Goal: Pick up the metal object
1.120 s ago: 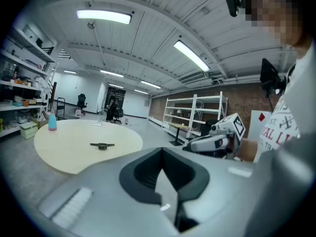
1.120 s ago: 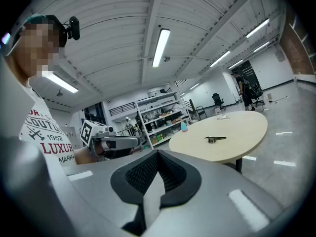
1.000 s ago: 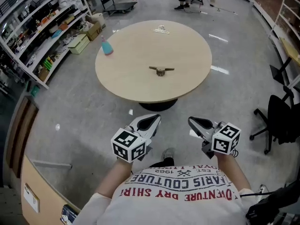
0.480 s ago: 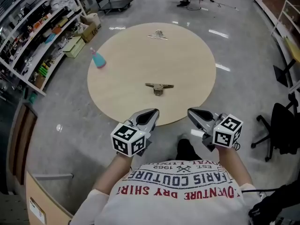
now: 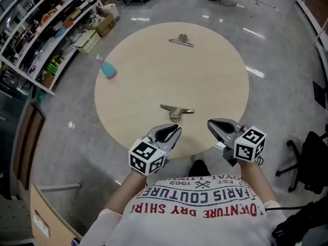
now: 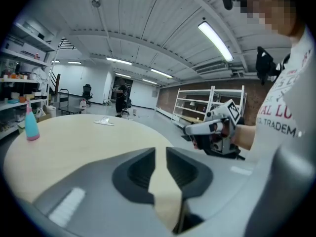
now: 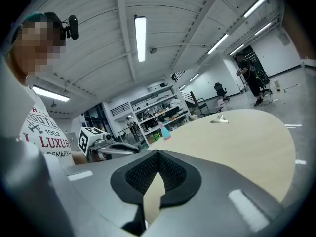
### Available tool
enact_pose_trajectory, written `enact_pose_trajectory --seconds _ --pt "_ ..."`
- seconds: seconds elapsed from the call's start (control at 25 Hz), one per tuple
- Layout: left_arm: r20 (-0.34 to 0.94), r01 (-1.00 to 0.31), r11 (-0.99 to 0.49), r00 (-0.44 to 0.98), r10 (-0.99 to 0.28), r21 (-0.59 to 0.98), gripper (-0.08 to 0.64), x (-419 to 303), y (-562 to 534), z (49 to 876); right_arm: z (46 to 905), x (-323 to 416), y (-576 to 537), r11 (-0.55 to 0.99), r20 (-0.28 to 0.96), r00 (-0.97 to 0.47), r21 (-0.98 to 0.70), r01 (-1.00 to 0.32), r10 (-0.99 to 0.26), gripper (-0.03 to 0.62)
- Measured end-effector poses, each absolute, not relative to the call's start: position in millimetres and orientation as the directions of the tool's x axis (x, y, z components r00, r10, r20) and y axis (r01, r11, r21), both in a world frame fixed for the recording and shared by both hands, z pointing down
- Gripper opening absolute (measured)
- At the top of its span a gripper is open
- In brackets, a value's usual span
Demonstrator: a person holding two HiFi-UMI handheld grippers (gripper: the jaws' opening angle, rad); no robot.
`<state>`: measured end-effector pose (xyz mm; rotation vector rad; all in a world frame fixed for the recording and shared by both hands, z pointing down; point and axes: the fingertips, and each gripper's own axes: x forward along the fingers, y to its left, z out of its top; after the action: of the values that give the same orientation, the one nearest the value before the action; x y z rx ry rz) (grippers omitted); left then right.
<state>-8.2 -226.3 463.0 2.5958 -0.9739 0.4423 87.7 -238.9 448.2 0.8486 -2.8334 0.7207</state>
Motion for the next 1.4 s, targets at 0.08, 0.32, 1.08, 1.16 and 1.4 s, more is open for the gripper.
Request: enact_pose_trajectory --seconds 0.08,0.32,1.08,1.16,1.4 --pt "0.422 -0.687 -0.699 0.704 -0.571 0.199 0.172 -4 -241 476 454 92 -254 0.734 0.247 -0.838 -0.404 -0.545 -0.486 0.002" --pt "0.492 -0.865 -0.479 0.485 -0.723 0.150 0.307 -31 -307 539 468 109 -295 0.706 0.276 -0.827 -0.431 -0.562 -0.490 0.002" --pt "0.725 -0.940 -0.342 0.247 -0.643 0.018 0.288 -40 -347 657 498 124 -326 0.656 0.332 -0.803 -0.463 -0.596 -0.495 0.002" --pt "0.724 -0.935 -0.355 0.255 -0.640 0.016 0.287 -38 -348 657 497 123 -324 0.656 0.332 -0.803 -0.463 -0.596 -0.495 0.002" --pt "0.708 -0.913 -0.403 0.320 -0.629 0.055 0.284 -38 -342 648 491 115 -313 0.664 0.327 -0.805 -0.456 -0.593 -0.495 0.002"
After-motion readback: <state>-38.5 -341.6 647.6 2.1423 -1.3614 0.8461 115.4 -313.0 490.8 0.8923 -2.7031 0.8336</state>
